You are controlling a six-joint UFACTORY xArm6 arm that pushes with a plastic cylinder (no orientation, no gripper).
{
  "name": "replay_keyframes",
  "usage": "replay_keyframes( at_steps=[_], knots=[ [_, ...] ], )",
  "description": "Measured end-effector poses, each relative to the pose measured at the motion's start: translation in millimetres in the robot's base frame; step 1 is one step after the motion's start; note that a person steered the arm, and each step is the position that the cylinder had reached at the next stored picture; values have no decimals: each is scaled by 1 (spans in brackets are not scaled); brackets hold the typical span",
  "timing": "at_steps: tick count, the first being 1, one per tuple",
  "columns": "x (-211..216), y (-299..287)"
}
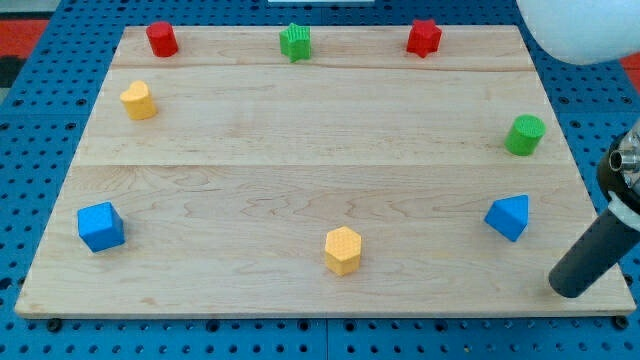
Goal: Move the green circle diagonally to the top left of the blue triangle
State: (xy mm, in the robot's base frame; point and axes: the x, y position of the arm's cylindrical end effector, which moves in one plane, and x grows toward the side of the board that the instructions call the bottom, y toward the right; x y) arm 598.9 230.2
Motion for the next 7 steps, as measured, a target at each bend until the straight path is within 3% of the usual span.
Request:
replay_keyframes(
  at_steps=[3,4,7],
  knots=[
    [0,0],
    [-7,46],
    [-57,58]
  ],
)
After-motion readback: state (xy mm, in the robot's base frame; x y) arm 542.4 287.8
